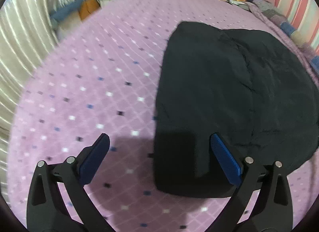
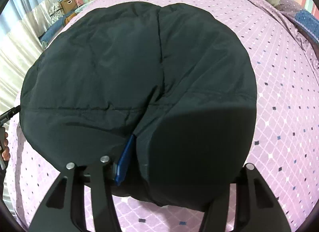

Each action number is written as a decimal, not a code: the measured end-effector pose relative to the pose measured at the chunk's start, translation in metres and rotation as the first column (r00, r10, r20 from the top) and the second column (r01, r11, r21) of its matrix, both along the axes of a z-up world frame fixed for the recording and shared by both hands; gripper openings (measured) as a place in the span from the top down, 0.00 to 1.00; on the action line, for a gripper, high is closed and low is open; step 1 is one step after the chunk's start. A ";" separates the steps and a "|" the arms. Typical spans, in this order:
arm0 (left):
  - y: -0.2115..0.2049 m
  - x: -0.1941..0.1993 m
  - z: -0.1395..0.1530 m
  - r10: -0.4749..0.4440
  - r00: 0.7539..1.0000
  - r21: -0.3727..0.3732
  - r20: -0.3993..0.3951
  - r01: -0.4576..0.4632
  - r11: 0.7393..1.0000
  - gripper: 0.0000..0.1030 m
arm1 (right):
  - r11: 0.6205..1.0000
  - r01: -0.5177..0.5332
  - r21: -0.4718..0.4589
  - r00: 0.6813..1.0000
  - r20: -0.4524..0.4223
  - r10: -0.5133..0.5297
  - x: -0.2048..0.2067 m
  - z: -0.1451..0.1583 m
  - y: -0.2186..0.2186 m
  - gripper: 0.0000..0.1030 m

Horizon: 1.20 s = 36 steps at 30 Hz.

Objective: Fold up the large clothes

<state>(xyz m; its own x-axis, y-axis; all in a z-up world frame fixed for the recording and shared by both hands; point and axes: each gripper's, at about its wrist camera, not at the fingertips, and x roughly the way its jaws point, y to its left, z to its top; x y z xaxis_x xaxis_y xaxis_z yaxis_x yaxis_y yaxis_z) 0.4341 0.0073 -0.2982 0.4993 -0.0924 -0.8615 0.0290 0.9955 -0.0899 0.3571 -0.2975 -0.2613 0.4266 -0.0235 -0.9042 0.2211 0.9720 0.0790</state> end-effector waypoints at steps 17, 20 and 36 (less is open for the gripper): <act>-0.053 0.036 -0.049 -0.219 0.972 -0.289 -0.081 0.187 0.939 0.03 | 1.000 0.000 0.023 1.000 0.017 0.000 -0.008 -0.003 -0.013 0.46; -0.063 0.044 -0.050 -0.215 0.970 -0.309 -0.117 0.170 0.936 0.03 | 0.999 0.007 0.032 1.000 0.024 -0.007 -0.010 -0.003 -0.017 0.46; -0.130 0.035 -0.004 -0.240 0.964 -0.017 -0.113 0.240 0.971 0.61 | 0.999 0.041 0.004 0.998 0.039 -0.041 -0.016 0.015 -0.022 0.67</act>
